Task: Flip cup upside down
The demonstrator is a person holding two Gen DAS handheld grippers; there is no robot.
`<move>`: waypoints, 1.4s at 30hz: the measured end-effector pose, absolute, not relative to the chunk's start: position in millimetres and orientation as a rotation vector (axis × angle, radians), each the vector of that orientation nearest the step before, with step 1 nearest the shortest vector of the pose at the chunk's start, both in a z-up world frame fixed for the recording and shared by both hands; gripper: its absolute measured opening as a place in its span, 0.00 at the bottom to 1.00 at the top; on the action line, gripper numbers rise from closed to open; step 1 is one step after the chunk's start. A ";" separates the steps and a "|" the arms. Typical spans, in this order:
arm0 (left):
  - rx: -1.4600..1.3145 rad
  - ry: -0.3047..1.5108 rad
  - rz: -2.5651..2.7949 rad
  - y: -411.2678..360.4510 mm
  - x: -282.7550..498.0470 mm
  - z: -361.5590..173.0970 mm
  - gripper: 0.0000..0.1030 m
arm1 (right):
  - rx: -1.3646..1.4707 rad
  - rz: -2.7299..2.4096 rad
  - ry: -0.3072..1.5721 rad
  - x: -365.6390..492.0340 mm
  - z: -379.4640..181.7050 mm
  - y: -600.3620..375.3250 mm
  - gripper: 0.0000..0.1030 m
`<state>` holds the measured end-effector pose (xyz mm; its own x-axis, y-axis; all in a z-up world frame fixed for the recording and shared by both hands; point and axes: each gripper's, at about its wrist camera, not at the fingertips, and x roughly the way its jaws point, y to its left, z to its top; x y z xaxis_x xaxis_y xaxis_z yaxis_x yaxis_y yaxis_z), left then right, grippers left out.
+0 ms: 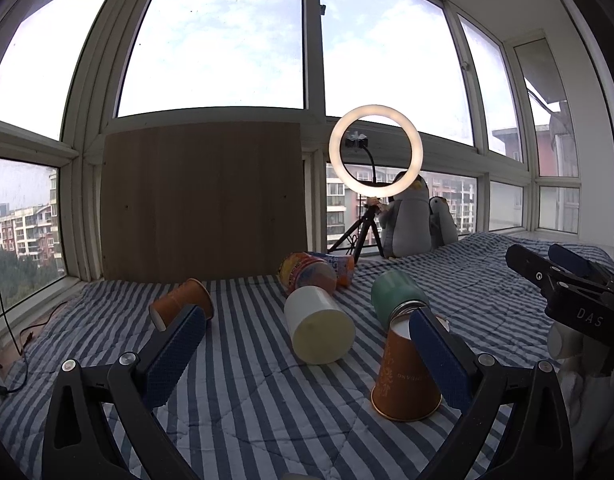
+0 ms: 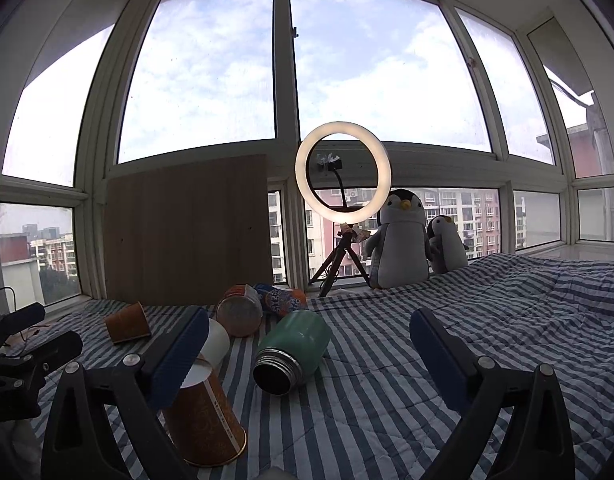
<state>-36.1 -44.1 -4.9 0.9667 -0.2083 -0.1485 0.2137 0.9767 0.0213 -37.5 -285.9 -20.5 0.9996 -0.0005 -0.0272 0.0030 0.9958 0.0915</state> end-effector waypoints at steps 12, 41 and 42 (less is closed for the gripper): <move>0.030 0.155 -0.209 -45.3 -34.6 -6.5 1.00 | 0.091 -0.002 0.029 -37.9 -20.4 -286.3 0.97; 0.029 0.162 -0.203 -48.1 -34.6 -9.1 1.00 | 0.090 0.000 0.032 -37.1 -20.5 -286.0 0.97; 0.029 0.162 -0.202 -48.2 -34.9 -9.0 1.00 | 0.090 0.000 0.032 -37.1 -20.5 -286.0 0.97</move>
<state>-34.9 -48.2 -9.0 0.9666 -0.1977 -0.1633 0.2023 0.9792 0.0120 -37.1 -286.0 -20.5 0.9995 0.0015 -0.0322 0.0014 0.9960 0.0896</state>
